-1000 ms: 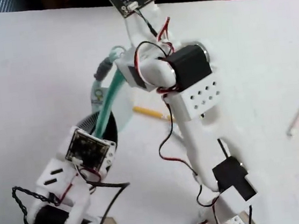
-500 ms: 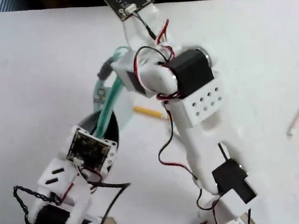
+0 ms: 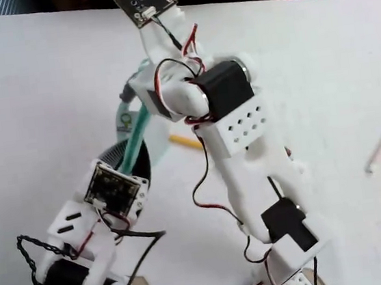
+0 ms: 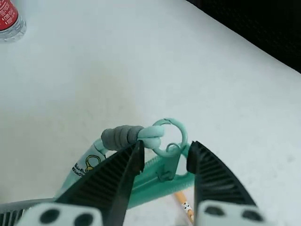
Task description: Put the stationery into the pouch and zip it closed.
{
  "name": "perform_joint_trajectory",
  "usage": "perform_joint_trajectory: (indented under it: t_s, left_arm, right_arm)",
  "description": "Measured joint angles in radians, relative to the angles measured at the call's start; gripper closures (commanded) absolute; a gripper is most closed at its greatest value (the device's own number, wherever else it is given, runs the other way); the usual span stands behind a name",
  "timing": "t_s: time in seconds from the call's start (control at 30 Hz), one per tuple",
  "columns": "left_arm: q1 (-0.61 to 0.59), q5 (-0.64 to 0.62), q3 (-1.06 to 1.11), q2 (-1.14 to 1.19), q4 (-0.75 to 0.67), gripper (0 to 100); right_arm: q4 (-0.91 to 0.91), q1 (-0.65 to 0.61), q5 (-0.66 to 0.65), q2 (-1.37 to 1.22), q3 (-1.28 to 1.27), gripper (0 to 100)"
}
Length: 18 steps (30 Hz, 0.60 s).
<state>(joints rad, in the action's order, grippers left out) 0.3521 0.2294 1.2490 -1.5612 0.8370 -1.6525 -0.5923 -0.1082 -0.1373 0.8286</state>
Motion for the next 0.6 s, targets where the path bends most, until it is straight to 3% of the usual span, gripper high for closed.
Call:
perform_joint_trajectory:
  t_s: [0.07,0.47,0.6]
  left_arm:
    - [-0.002,0.000,0.000,0.000,0.000,98]
    - [-0.002,0.000,0.009,0.000,0.000,97]
    - [-0.002,0.000,0.009,0.000,0.000,88]
  right_arm:
    - [0.008,0.003,0.000,-0.012,0.003,98.7]
    - [-0.034,0.008,0.000,0.031,0.002,98.0]
    - [-0.040,0.021,0.000,0.032,0.000,98.0]
